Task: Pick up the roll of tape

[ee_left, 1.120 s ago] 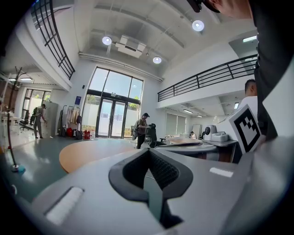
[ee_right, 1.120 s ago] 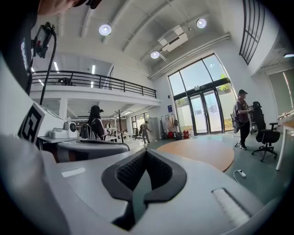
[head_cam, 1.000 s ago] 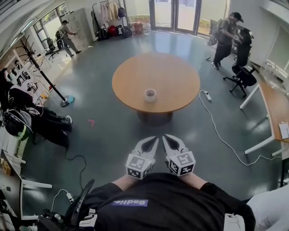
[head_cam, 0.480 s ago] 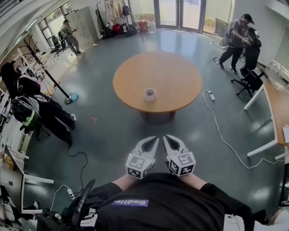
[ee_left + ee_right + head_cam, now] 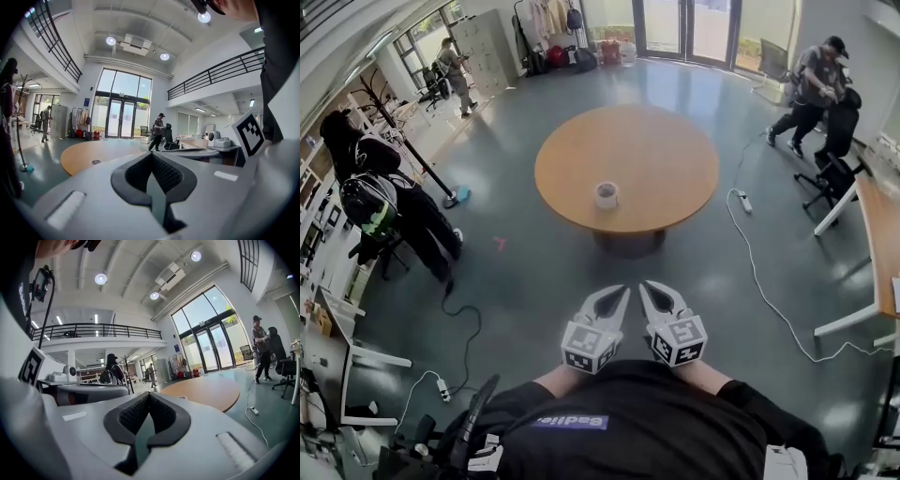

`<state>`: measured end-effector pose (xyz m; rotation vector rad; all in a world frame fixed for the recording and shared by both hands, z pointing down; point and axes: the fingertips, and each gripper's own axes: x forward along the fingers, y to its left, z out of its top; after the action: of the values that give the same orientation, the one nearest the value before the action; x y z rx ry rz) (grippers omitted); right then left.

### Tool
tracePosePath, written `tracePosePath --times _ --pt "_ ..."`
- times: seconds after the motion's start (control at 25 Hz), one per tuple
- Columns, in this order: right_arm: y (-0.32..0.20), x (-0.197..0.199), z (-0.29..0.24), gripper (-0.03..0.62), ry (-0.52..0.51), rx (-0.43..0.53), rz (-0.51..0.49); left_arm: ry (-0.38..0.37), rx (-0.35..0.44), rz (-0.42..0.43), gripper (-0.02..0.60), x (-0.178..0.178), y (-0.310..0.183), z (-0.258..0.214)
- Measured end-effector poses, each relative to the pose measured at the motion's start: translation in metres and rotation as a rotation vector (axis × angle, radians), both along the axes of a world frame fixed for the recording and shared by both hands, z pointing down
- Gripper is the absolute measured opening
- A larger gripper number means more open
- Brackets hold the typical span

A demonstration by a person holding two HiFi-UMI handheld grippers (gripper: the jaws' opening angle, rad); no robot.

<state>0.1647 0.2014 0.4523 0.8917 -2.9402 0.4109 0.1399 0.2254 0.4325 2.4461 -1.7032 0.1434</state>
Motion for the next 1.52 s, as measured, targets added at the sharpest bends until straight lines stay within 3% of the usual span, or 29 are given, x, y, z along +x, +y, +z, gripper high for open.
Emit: tracePosePath --times 0.48,0.68,0.88,1.16,1.52 --pt "-0.034 0.016 0.019 0.005 0.005 -0.046 -0.004 -0.009 -0.016 -0.003 0.012 0.016 -0.034 0.011" --pt "-0.072 -0.003 0.031 0.005 0.026 -0.049 0.020 0.005 -0.009 0.016 0.012 -0.008 -0.072 0.020" --pt "-0.123 -0.059 0.034 0.005 0.053 -0.043 0.048 0.001 0.009 0.063 0.012 -0.064 -0.131 0.023" --pt "-0.219 -0.172 0.029 0.005 0.109 -0.050 0.101 0.025 0.019 0.075 0.012 -0.190 -0.227 0.022" --pt "-0.270 -0.280 0.017 0.005 0.184 -0.048 0.142 0.030 -0.001 0.093 0.012 -0.315 -0.296 0.027"
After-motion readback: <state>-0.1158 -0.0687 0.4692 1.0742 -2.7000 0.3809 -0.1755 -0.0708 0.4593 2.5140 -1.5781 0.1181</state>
